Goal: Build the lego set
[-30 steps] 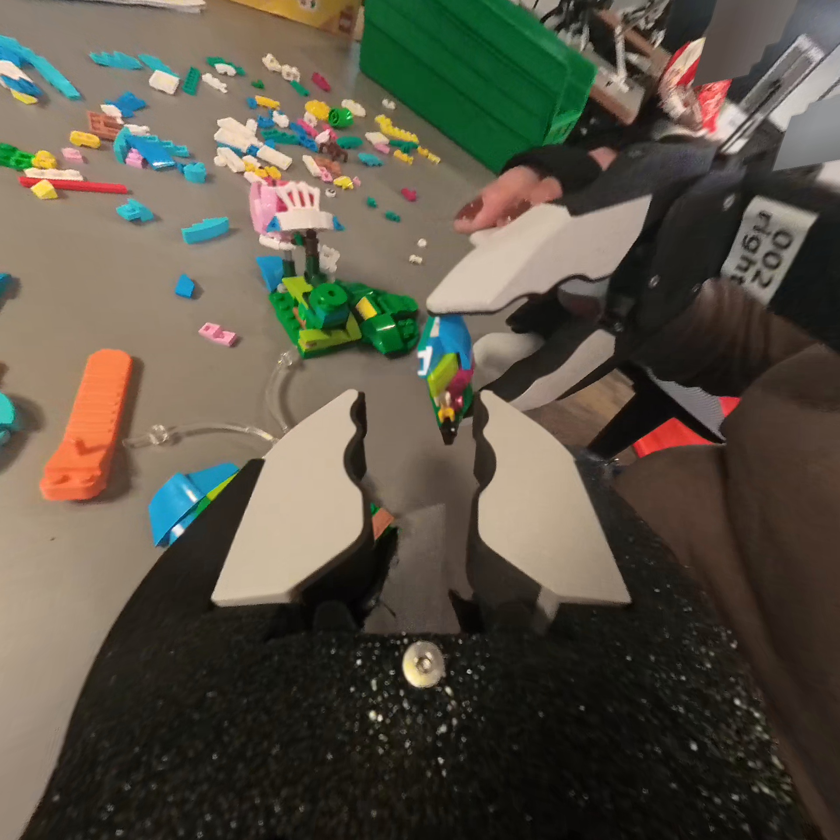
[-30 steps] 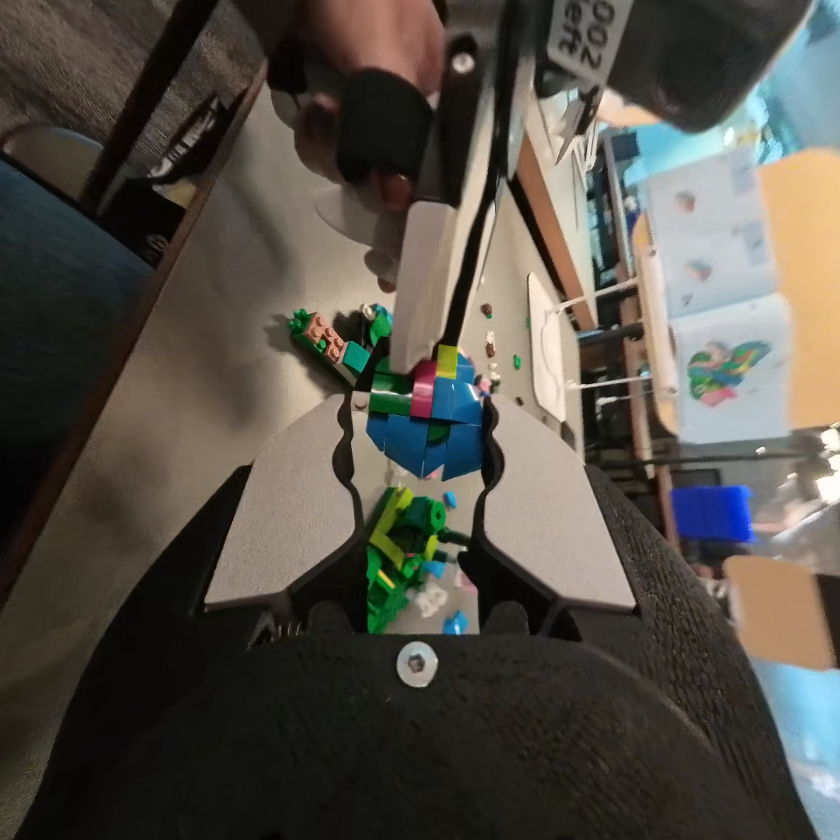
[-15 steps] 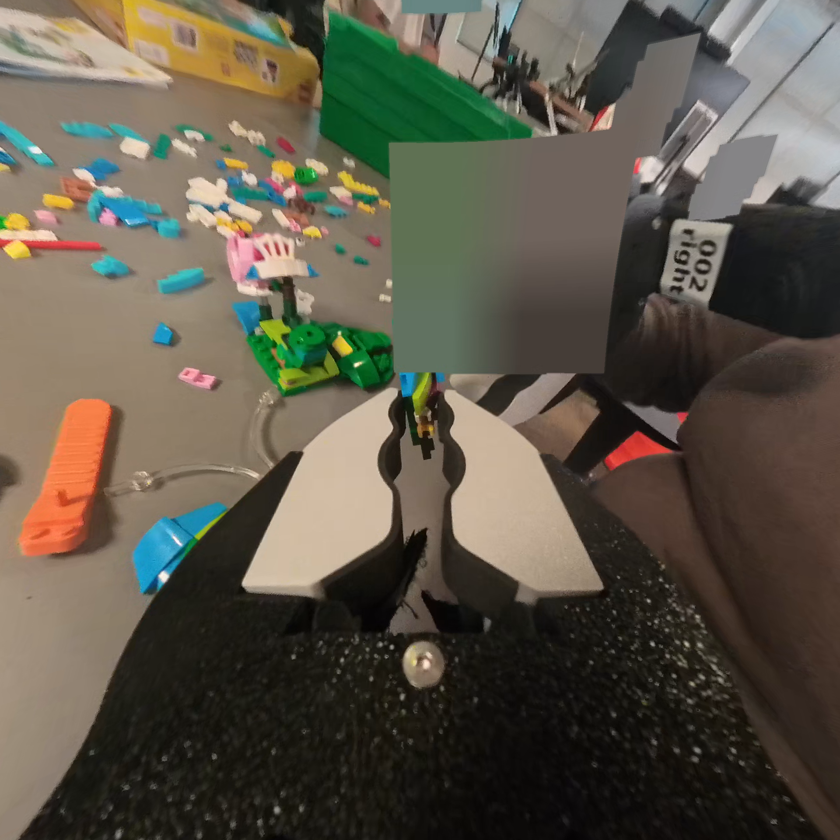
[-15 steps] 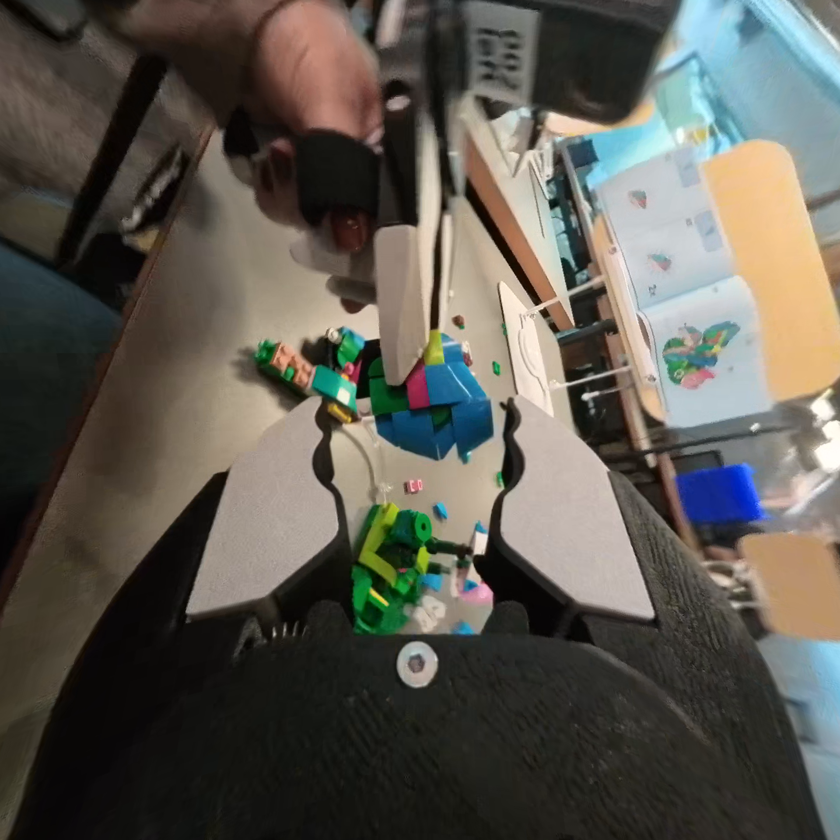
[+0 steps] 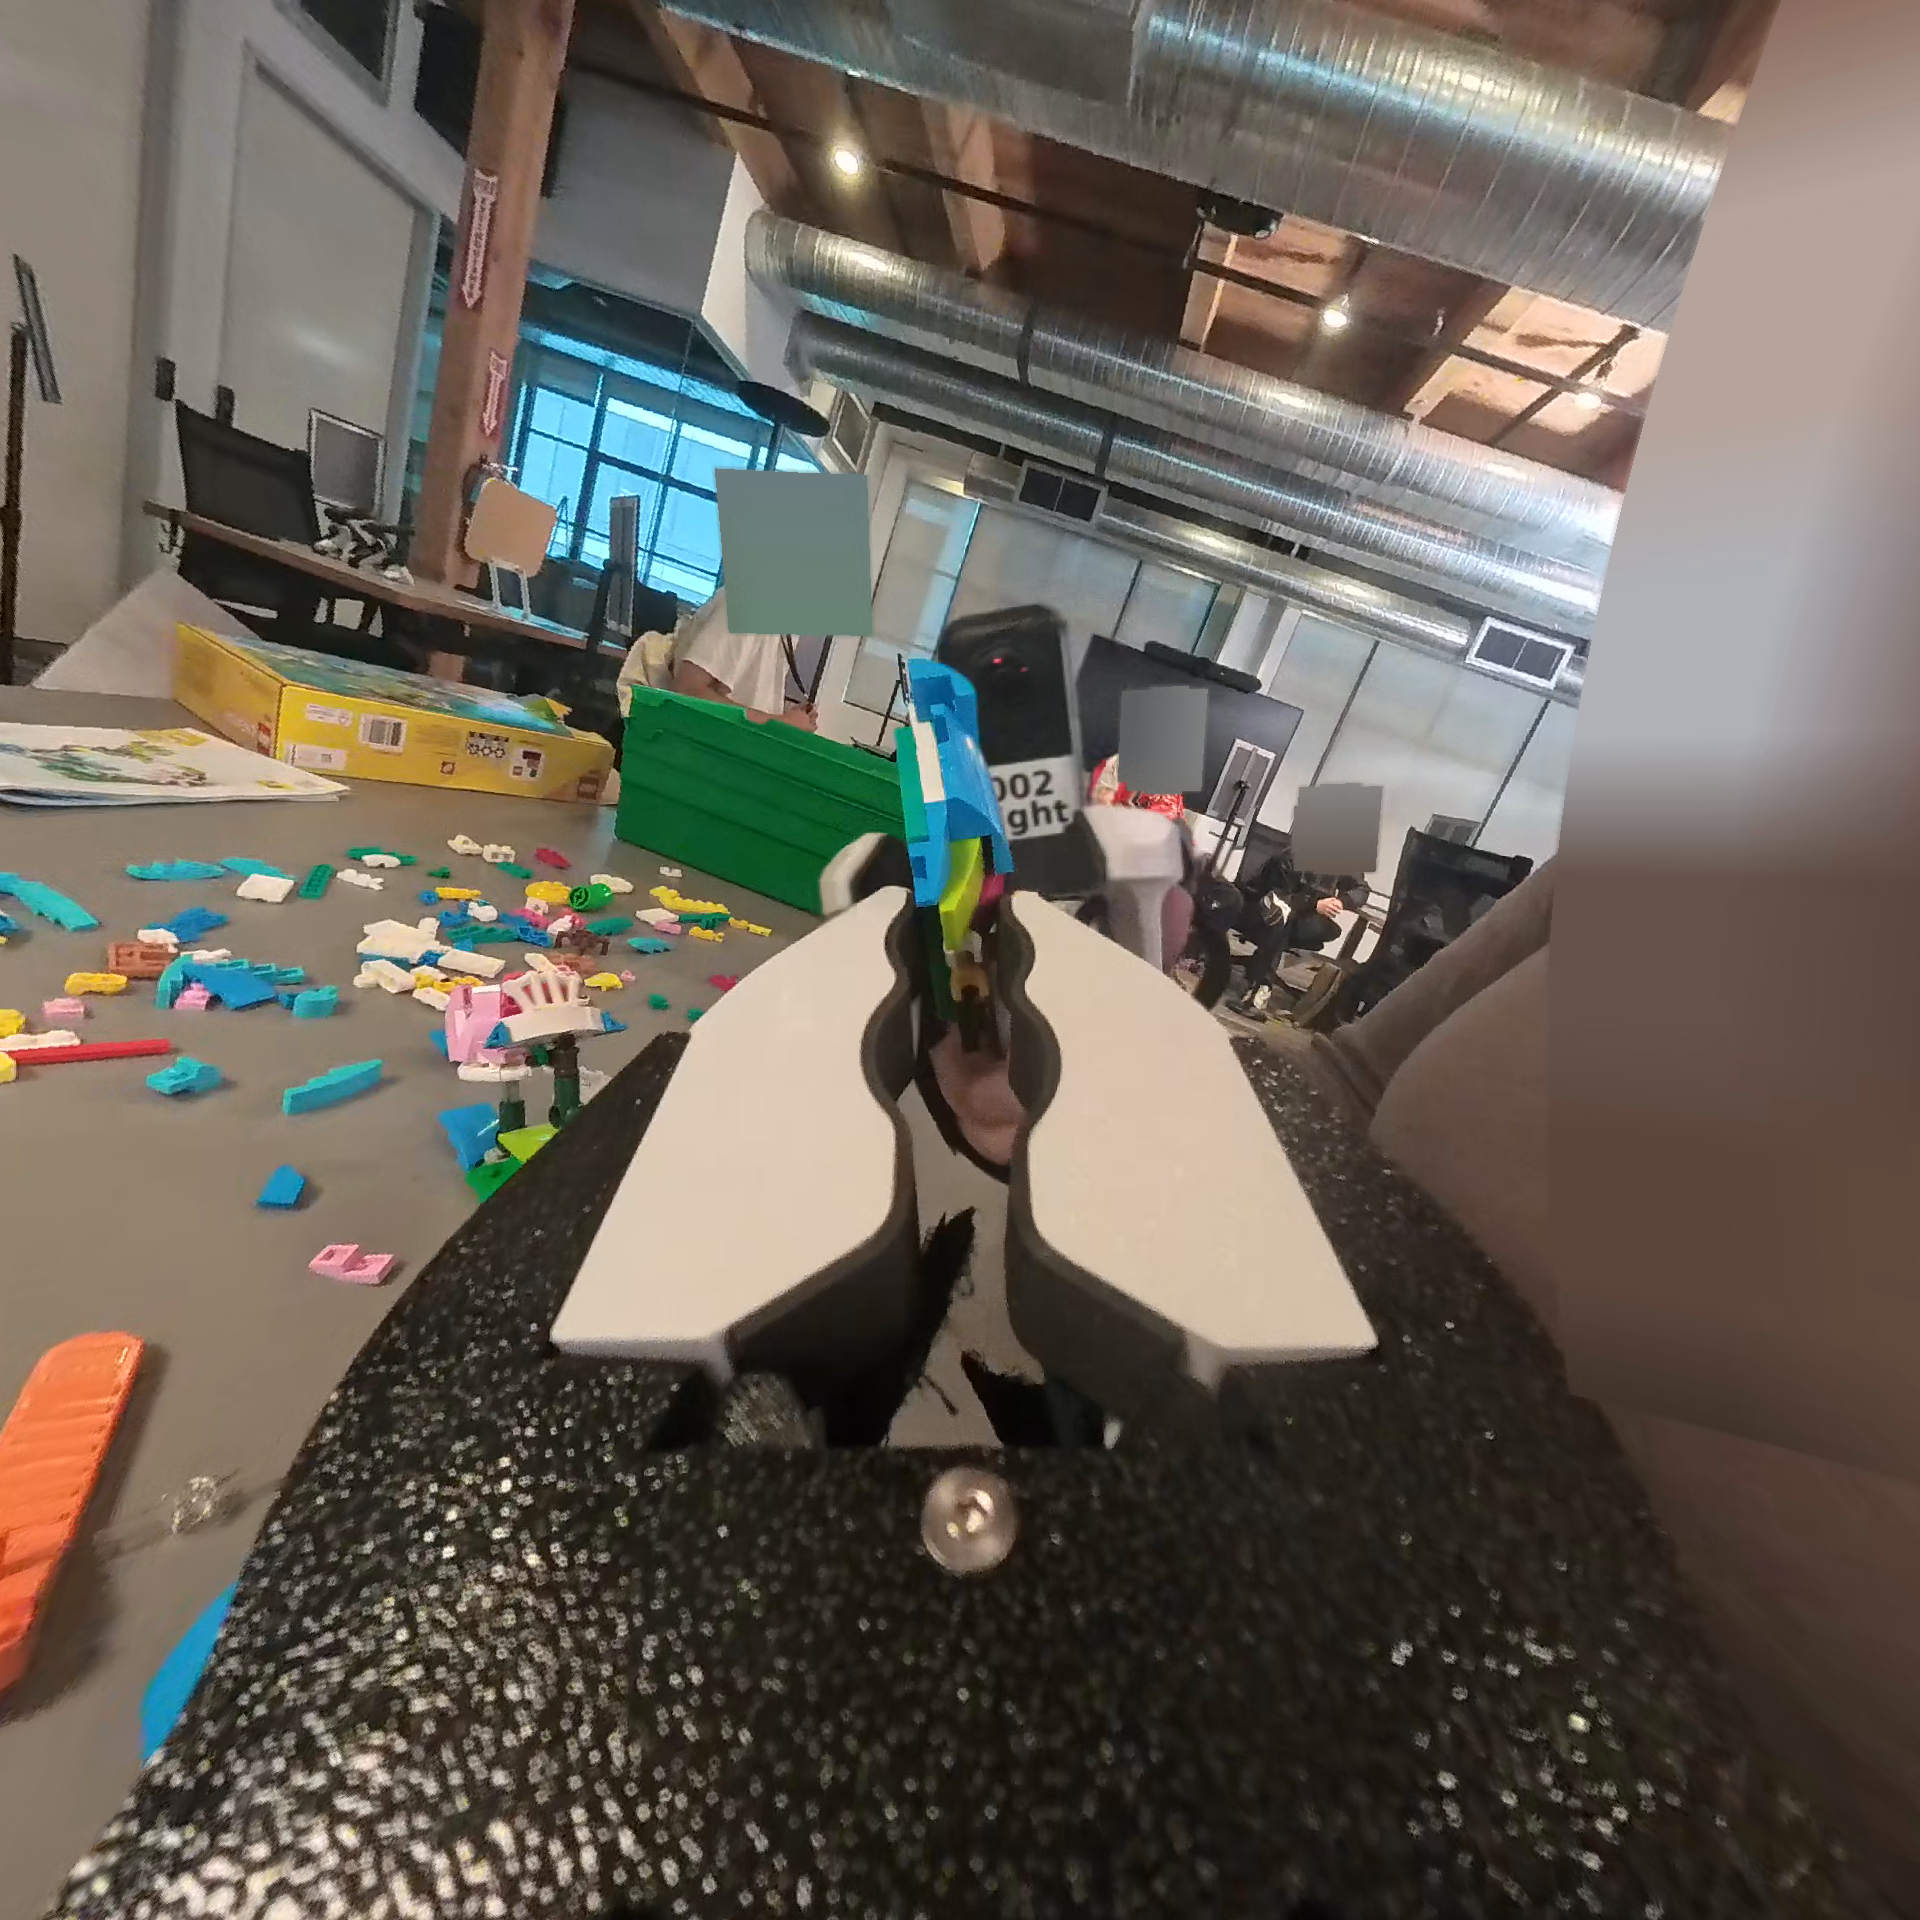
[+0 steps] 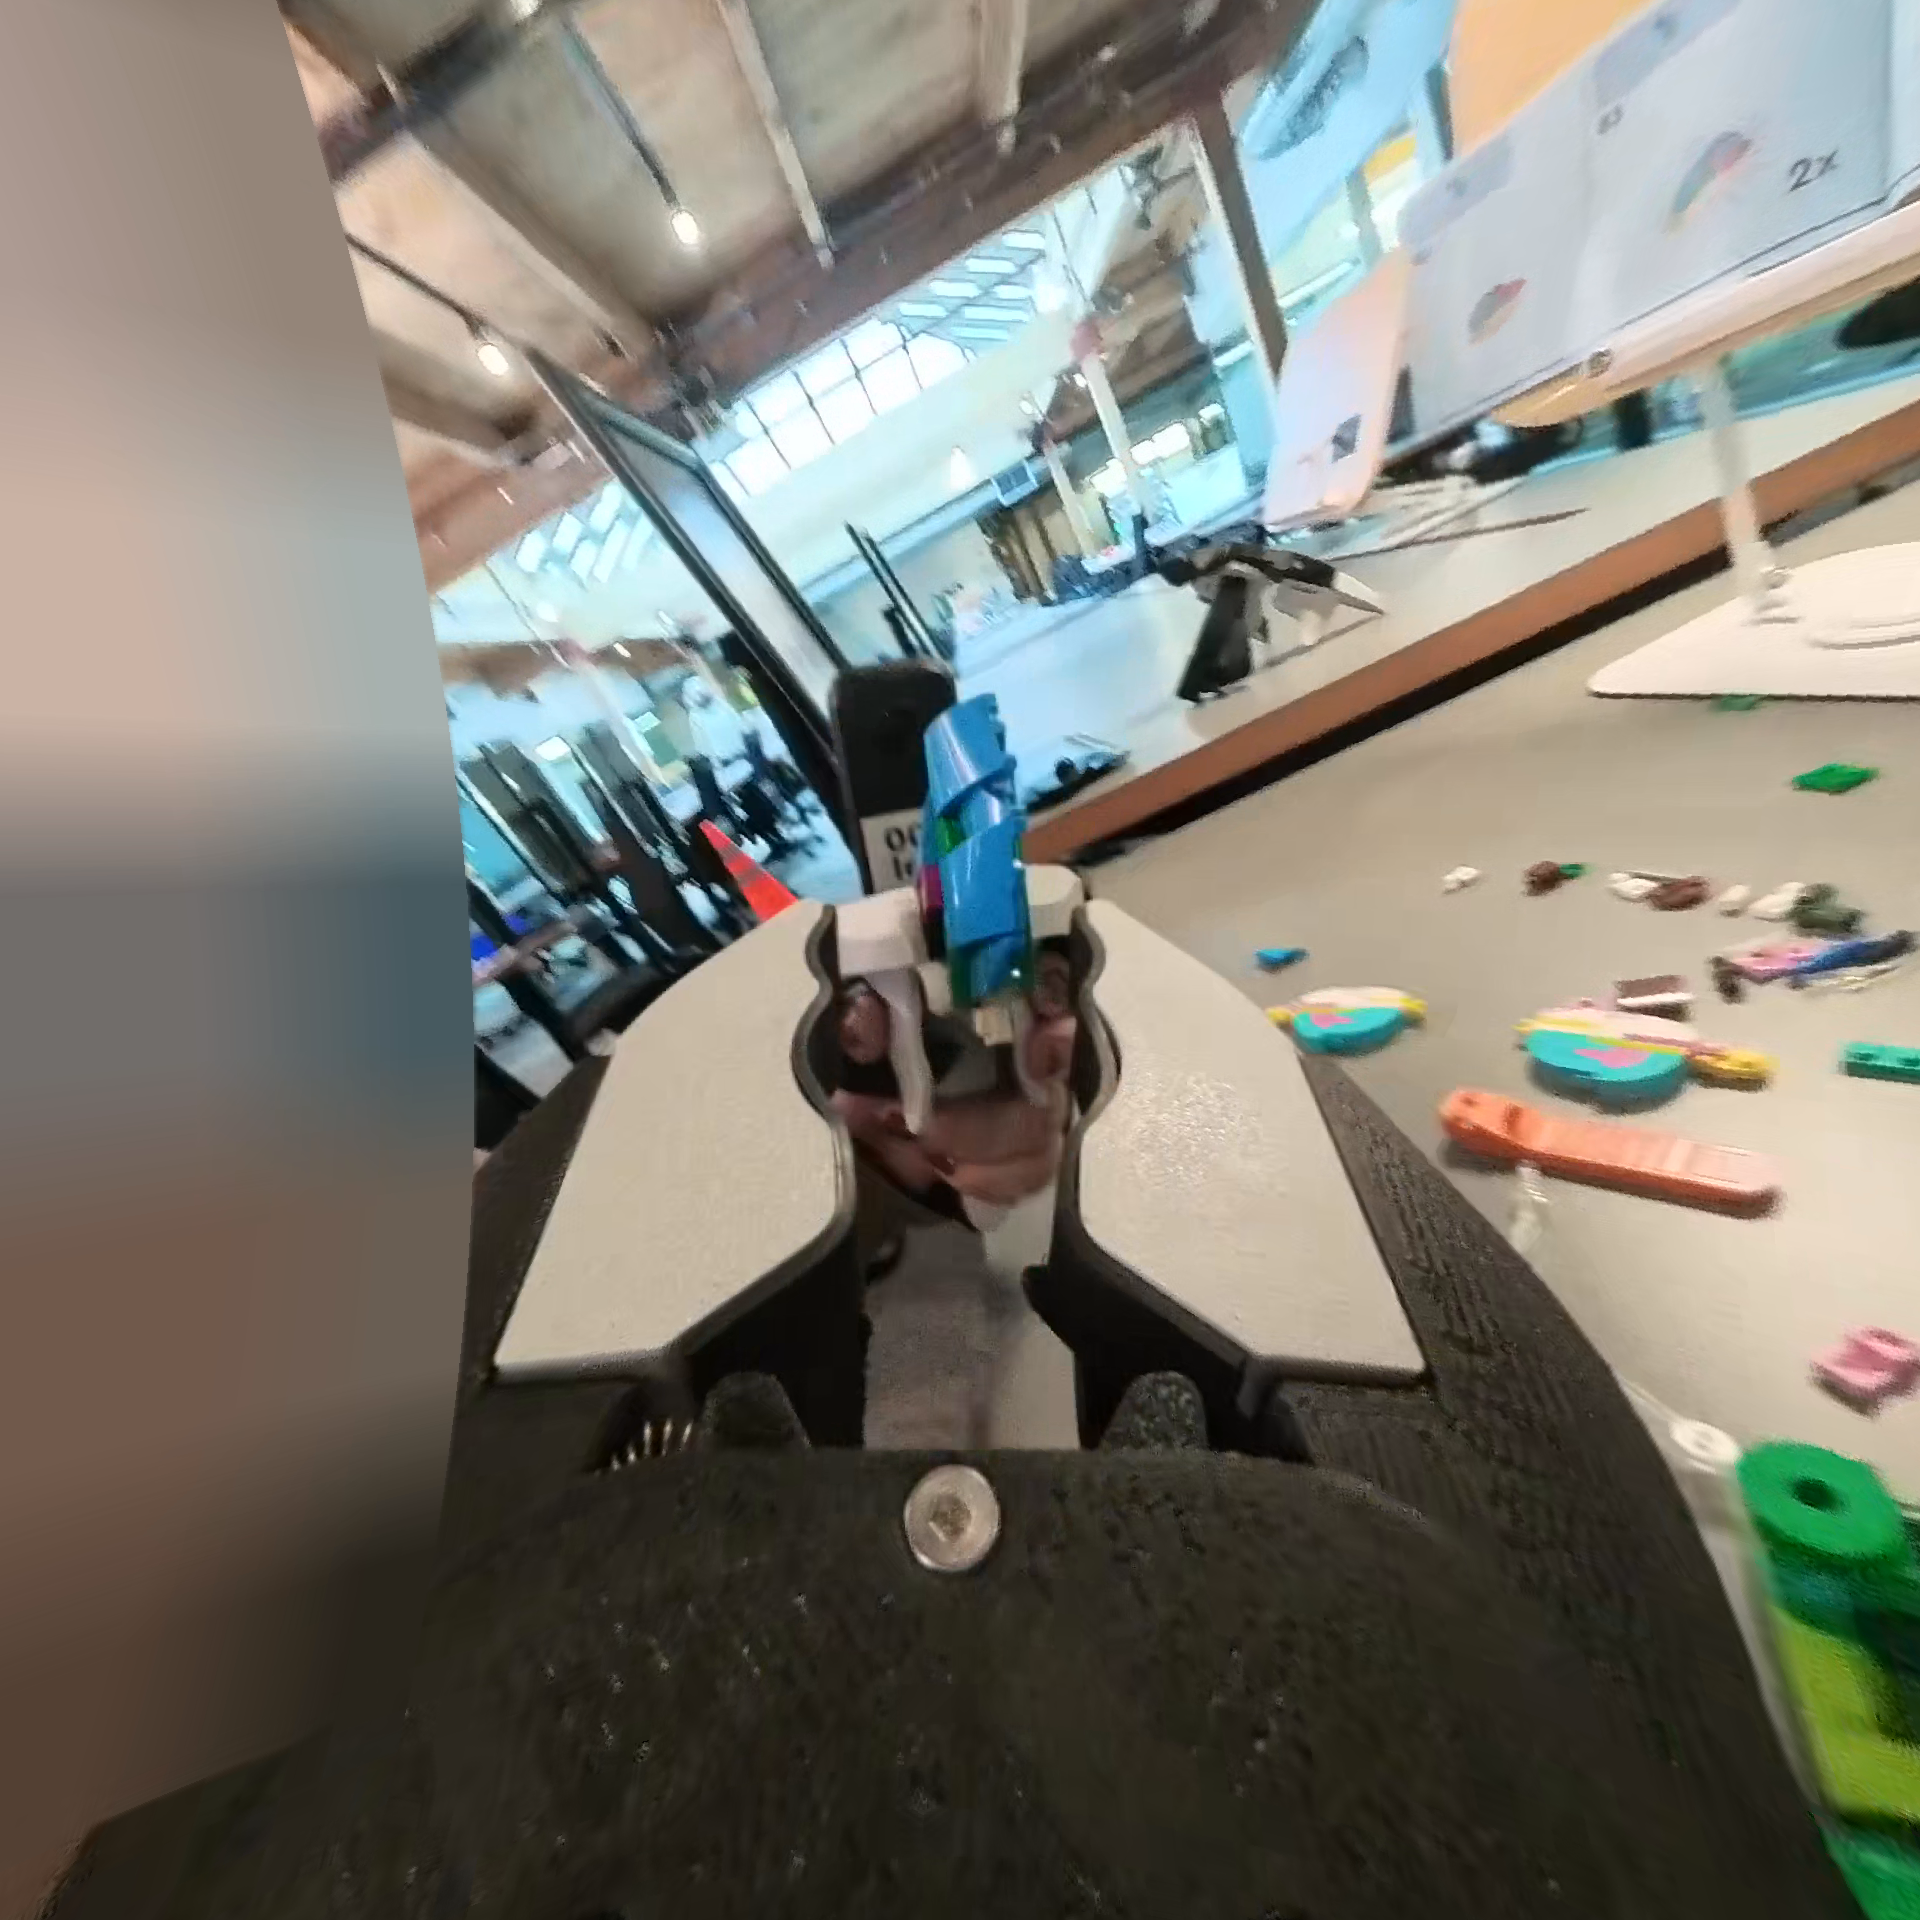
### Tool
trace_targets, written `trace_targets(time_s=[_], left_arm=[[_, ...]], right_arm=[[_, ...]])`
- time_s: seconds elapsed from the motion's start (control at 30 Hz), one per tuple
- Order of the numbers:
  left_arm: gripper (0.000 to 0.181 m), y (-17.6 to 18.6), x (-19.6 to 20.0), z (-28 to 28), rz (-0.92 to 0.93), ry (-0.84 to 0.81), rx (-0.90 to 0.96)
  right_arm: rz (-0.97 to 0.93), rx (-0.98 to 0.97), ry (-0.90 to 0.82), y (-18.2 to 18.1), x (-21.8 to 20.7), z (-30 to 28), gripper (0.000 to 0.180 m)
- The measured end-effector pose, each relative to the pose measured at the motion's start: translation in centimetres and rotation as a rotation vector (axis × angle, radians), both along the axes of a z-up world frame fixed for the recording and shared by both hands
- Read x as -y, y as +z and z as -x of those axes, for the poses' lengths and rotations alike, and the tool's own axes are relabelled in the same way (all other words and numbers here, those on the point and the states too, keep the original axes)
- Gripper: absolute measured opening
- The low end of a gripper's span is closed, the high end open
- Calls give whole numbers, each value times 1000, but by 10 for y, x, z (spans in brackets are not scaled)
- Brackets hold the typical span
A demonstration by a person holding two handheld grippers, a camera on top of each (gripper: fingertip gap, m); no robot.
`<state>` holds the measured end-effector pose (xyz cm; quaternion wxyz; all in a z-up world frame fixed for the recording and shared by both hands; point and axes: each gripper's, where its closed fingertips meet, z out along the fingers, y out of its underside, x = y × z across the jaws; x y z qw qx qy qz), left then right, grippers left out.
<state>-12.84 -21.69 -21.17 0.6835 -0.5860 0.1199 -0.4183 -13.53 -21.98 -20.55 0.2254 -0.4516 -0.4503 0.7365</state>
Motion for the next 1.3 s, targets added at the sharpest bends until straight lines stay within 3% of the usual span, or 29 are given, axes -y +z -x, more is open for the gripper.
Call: trace_targets(time_s=[0.1, 0.4, 0.5, 0.6, 0.77, 0.87, 1.3], left_arm=[[13, 1, 0, -3, -7, -5, 5], [14, -3, -3, -9, 22, 16, -50], [30, -7, -2, -9, 49, -3, -53], [22, -7, -3, -5, 43, 15, -32], [25, -14, -7, -11, 91, -11, -50], [9, -17, -7, -16, 88, -20, -73], [7, -6, -5, -14, -1, 21, -1]], right_arm=[[99, -23, 33, 4, 1, 1, 28], [168, -35, 48, 3, -4, 3, 17], [177, -49, 12, 7, -15, 0, 16], [185, -50, 7, 8, -21, -2, 15], [153, -32, 29, 4, -16, -2, 16], [136, -29, 47, 4, -12, -2, 16], [29, -52, 54, 12, -2, -3, 17]])
